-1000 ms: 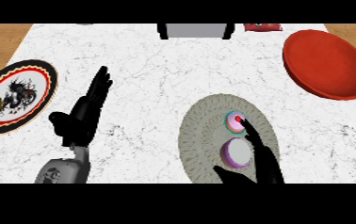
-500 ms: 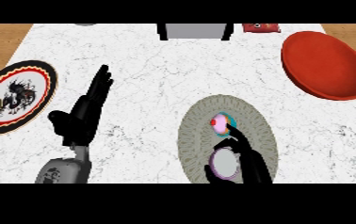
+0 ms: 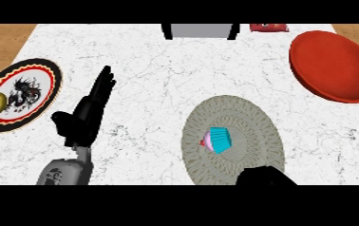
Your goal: Pick the can from the placemat and place it in the bowl
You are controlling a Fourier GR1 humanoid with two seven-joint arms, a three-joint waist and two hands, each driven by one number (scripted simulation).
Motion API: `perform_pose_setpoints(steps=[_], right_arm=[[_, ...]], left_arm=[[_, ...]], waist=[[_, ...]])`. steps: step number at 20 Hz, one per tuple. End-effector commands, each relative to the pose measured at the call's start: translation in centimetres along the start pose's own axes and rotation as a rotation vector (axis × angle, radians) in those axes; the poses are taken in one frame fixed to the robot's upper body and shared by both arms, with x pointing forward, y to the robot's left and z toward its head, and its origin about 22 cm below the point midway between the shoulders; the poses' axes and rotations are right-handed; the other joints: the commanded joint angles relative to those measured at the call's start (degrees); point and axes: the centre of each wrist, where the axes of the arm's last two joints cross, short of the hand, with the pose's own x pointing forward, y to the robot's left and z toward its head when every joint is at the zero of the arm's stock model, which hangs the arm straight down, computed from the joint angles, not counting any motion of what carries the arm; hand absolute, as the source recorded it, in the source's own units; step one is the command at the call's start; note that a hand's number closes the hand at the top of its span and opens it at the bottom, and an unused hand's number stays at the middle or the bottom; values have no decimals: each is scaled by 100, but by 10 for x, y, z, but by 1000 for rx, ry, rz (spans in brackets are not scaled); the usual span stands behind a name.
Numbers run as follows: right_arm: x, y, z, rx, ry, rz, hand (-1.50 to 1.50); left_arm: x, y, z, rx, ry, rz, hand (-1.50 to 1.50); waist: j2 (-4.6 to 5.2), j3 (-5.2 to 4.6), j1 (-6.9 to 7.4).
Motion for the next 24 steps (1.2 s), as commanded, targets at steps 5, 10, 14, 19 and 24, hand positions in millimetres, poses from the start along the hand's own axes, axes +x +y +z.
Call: perform_pose_setpoints(steps=[5,10,14,19,24], right_arm=[[-2,-103,45,67,-464,-63,150],[2,-187,97,-42,-620,23,150],[9,-248,141,-144,-601,66,150],[28,-280,170,-176,-521,97,150],[54,-312,170,-244,-491,83,150]], left_arm=[[2,1,-1,28,14,-3,0],[-9,12,8,75,16,-10,0],[-11,7,6,41,5,-6,0],[-10,1,4,40,6,0,0],[-13,1,1,26,-2,2,0]], waist=[[-8,16,-196],[-51,-10,-400],[-22,-24,-304],[-19,-30,-227],[3,-34,-130]])
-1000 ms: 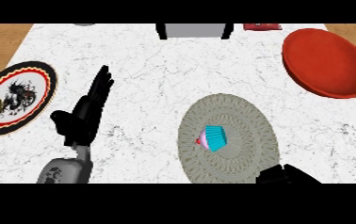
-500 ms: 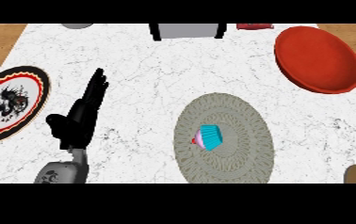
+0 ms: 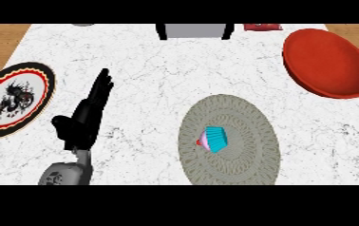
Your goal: Pick the can from the placemat and place it in the bowl
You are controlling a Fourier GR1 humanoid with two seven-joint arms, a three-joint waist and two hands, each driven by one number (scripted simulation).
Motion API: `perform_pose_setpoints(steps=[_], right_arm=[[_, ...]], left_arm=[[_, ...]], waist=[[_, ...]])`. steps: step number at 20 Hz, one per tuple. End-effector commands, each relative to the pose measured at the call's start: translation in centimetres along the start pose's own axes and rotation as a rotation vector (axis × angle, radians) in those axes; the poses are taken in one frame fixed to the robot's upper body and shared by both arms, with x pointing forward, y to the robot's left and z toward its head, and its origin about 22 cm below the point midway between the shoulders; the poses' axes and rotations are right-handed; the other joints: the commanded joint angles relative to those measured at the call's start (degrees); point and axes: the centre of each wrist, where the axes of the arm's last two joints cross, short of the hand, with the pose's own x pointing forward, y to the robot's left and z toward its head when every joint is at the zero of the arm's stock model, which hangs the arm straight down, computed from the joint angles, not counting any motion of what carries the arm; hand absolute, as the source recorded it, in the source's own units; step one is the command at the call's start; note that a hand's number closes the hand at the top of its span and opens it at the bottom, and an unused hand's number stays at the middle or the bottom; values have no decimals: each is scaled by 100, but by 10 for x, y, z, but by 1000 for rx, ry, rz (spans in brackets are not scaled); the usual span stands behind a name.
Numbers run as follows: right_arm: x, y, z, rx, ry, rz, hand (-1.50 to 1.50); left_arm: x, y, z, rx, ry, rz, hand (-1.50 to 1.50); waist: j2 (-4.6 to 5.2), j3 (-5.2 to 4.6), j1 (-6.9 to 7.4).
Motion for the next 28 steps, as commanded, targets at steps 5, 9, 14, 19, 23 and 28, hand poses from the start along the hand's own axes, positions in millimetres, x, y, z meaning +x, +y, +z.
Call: perform_pose_setpoints(steps=[5,9,14,19,23,28], right_arm=[[0,-28,-30,6,-22,-35,150],[-11,-41,-48,-15,28,45,150],[-34,-30,-69,-20,82,286,150],[-79,-27,-74,-45,137,338,150],[-114,-20,-82,-50,153,327,150],[-145,-5,-98,-56,184,382,150]], left_arm=[[-2,1,6,-23,-8,12,0],[11,-11,-9,-37,-14,0,0],[5,-5,-16,-59,-21,14,0],[13,1,-6,-73,-23,8,0],[14,-13,-15,-53,-24,19,0],[8,-16,-6,-72,-10,8,0]], waist=[[23,-1,162],[39,1,207],[88,3,352],[72,5,378],[85,8,367],[84,10,387]])
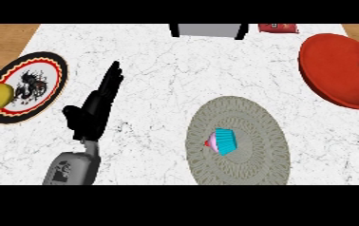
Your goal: Pick the can from the placemat and place it in the bowl
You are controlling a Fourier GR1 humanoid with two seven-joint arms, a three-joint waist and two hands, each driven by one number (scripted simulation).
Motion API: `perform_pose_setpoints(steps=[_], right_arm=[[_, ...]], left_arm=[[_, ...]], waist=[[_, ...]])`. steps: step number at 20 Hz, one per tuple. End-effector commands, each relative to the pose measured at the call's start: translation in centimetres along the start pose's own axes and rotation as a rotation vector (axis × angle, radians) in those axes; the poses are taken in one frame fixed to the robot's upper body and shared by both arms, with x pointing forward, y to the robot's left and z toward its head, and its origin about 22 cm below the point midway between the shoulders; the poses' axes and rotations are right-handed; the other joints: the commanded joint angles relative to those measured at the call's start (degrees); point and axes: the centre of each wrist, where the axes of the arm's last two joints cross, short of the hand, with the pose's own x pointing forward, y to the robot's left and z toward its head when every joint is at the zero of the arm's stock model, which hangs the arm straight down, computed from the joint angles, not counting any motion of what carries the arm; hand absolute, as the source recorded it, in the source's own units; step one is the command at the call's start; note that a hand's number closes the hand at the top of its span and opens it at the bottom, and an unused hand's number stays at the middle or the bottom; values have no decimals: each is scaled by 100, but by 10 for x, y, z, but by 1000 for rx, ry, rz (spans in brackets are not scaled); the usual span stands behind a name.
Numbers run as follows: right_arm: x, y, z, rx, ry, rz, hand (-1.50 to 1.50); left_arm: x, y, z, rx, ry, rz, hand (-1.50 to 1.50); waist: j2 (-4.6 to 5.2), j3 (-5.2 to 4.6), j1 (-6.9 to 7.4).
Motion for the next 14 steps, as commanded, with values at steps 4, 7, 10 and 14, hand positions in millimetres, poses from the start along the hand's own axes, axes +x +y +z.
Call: perform_pose_setpoints(steps=[4,7,10,14], right_arm=[[-33,42,-3,50,54,62,150],[-38,30,2,123,148,-77,150],[-44,41,12,229,155,-121,-150],[-48,54,16,259,91,-202,-150]], left_arm=[[0,8,-3,-21,-21,-12,0],[9,-8,-6,-35,-7,5,0],[1,-8,-8,-15,-21,19,0],[14,-4,-8,-39,-29,-17,0]], waist=[[56,10,84],[67,14,126],[98,17,117],[93,32,144]])
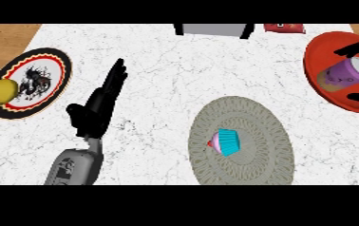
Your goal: Pick the can from the placemat and place it in the bowl
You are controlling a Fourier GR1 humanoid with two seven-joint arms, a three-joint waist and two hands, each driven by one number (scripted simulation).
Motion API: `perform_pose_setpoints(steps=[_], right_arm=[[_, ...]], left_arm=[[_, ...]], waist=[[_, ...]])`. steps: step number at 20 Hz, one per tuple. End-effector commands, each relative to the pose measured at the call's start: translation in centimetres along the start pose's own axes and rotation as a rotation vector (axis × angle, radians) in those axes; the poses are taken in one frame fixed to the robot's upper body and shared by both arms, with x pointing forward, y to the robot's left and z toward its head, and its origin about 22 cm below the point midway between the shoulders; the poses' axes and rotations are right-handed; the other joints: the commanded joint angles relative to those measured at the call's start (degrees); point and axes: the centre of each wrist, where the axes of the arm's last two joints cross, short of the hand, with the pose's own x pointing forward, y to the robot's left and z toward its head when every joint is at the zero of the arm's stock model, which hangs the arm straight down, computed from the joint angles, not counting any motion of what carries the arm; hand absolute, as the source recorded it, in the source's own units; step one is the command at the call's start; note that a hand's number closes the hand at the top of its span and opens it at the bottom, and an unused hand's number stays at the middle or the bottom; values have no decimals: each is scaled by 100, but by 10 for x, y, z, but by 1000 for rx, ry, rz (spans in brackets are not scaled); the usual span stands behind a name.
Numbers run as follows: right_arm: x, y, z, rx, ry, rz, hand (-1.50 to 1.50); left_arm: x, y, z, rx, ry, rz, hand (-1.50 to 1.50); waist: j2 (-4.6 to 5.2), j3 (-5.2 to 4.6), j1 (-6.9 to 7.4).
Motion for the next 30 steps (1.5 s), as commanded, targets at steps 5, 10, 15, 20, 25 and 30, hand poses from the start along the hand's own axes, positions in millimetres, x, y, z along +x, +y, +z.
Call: perform_pose_setpoints(steps=[5,10,15,20,25,30], right_arm=[[0,5,-11,-49,-211,-280,-150],[2,-31,5,-182,-225,-382,-150],[-1,-48,24,-164,-157,-506,-150],[-3,-47,27,-165,-120,-605,-150],[0,-64,39,-138,-103,-639,-150],[-4,-55,44,-91,-120,-677,-150]], left_arm=[[-1,0,-1,4,8,0,0],[-8,1,9,22,26,-1,0],[-7,5,6,36,16,2,0],[-2,9,3,45,-6,4,0],[-2,5,4,17,5,2,0],[-4,3,7,27,-4,22,0]], waist=[[-15,8,-75],[-44,4,-119],[-26,5,-141],[12,18,-87],[31,36,-85],[21,47,-149]])
